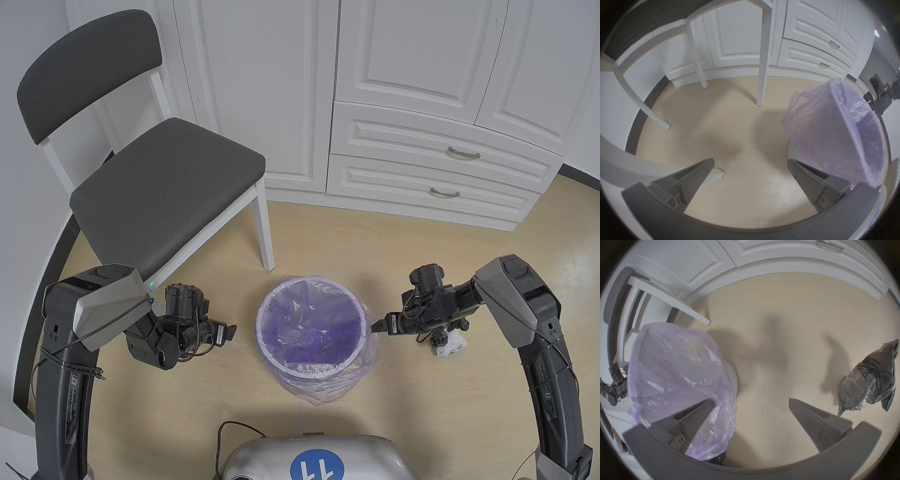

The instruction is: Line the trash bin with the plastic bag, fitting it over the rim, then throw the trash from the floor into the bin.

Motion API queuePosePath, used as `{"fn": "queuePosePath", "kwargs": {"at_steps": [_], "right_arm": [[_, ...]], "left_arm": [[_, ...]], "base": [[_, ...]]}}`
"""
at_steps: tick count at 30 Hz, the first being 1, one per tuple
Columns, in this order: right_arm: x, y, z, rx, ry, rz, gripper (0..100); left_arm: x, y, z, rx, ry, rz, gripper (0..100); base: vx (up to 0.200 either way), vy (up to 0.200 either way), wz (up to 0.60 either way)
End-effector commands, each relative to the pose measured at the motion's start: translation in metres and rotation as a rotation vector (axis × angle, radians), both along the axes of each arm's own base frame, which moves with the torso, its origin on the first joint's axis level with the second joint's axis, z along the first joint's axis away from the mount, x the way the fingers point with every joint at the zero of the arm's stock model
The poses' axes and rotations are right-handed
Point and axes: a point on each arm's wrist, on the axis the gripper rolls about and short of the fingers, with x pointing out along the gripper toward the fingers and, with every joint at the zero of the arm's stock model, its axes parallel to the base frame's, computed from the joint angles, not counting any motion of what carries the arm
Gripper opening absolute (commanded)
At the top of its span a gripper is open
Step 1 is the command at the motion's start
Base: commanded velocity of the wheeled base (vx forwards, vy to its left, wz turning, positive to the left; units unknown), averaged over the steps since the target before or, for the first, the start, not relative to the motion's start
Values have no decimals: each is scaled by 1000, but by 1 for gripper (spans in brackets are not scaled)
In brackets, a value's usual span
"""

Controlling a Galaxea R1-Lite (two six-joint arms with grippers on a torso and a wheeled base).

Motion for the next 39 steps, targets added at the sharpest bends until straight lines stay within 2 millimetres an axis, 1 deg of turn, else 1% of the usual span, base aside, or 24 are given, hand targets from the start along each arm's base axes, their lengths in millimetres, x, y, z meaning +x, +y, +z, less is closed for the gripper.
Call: {"fn": "queuePosePath", "kwargs": {"at_steps": [1, 4, 6, 7, 8, 10, 11, 15, 16, 17, 18, 21, 24, 25, 26, 27, 29, 30, 31, 33, 37, 38, 39], "right_arm": [[-16, -7, 39, -26, -78, 25, 100], [-26, -15, 55, -30, -91, 20, 100], [-27, -16, 56, -30, -93, 19, 100], [-34, -23, 75, -22, -137, 11, 100], [-40, -27, 89, -24, -177, 13, 100], [-52, -31, 102, -45, -224, 33, 100], [-53, -31, 103, -48, -227, 34, 100], [-89, -34, 134, -74, -363, 77, 100], [-94, -34, 137, -74, -368, 81, 100], [-94, -34, 137, -74, -368, 81, 100], [-116, -32, 148, -84, -374, 89, 100], [-137, -25, 151, -150, -367, 77, 100], [-154, -25, 155, -211, -365, 38, 100], [-154, -25, 155, -211, -365, 38, 100], [-171, -29, 163, -224, -373, 29, 100], [-171, -29, 163, -224, -373, 29, 100], [-194, -34, 176, -212, -414, 23, 100], [-201, -36, 183, -203, -449, 25, 100], [-203, -36, 184, -201, -458, 23, 100], [-219, -40, 203, -184, -555, 15, 100], [-244, -45, 225, -183, -644, 15, 100], [-245, -46, 227, -184, -651, 16, 100], [-253, -47, 235, -184, -685, 18, 100]], "left_arm": [[-31, -17, 33, 24, -42, -15, 100], [-50, -22, 44, 62, -32, -34, 100], [-51, -22, 44, 64, -32, -37, 100], [-67, -23, 53, 81, -23, -60, 100], [-77, -22, 58, 82, -16, -70, 100], [-89, -20, 67, 82, -18, -74, 100], [-90, -20, 67, 81, -16, -75, 100], [-126, -14, 89, 79, -15, -99, 100], [-130, -14, 92, 78, -18, -102, 100], [-130, -14, 92, 78, -18, -102, 100], [-147, -14, 107, 64, -44, -121, 100], [-167, -12, 125, 40, -77, -152, 100], [-190, -8, 139, 2, -107, -187, 100], [-190, -8, 139, 2, -107, -187, 100], [-205, -4, 149, -41, -143, -205, 100], [-205, -4, 149, -41, -143, -205, 100], [-221, 3, 160, -100, -179, -210, 100], [-226, 5, 164, -119, -194, -214, 100], [-227, 5, 164, -123, -195, -214, 100], [-236, 9, 174, -158, -231, -206, 100], [-254, 17, 185, -188, -289, -208, 100], [-255, 17, 186, -189, -293, -208, 100], [-262, 20, 192, -203, -319, -221, 100]], "base": [[0, 0, 0], [0, 0, 0], [0, 0, 0], [0, 0, 0], [0, 0, 0], [0, 0, 0], [0, 0, 0], [0, 0, 0], [0, 0, 0], [0, 0, 0], [0, 0, 0], [0, 0, 0], [0, 0, 0], [0, 0, 0], [0, 0, 0], [0, 0, 0], [0, 0, 0], [0, 0, 0], [0, 0, 0], [0, 0, 0], [0, 0, 0], [0, 0, 0], [0, 0, 0]]}}
